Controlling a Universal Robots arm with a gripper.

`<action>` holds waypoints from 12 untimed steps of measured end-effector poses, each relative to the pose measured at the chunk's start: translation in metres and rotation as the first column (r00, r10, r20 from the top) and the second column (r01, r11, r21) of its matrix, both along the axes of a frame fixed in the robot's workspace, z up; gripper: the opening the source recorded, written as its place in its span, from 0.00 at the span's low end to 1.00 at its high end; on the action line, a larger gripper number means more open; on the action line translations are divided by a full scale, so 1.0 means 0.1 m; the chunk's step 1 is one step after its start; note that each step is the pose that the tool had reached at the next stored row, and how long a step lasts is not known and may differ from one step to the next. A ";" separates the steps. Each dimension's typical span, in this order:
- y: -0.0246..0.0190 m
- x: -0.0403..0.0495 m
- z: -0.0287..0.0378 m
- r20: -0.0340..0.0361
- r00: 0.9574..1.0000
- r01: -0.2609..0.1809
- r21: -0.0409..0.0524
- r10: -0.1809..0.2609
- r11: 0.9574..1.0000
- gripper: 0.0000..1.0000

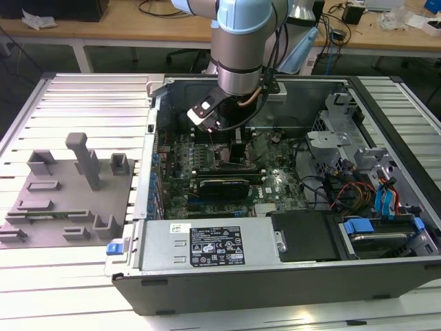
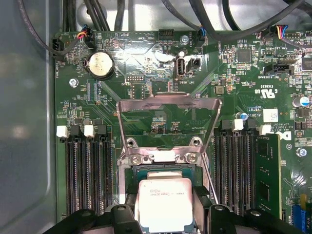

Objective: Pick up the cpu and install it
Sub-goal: 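Place the cpu into insertion slot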

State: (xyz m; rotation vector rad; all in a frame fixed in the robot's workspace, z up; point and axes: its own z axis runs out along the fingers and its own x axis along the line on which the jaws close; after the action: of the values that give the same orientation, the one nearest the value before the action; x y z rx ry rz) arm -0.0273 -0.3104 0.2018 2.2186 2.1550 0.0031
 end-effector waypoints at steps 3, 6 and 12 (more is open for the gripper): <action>0.000 0.000 0.000 0.000 1.000 0.000 0.000 0.000 1.000 0.53; 0.000 0.000 0.000 0.000 1.000 0.000 0.000 0.000 1.000 0.60; 0.000 0.000 0.000 0.000 1.000 0.000 0.000 0.000 1.000 0.60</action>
State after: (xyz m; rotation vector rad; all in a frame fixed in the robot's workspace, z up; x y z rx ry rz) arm -0.0273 -0.3104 0.2018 2.2190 2.1547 0.0031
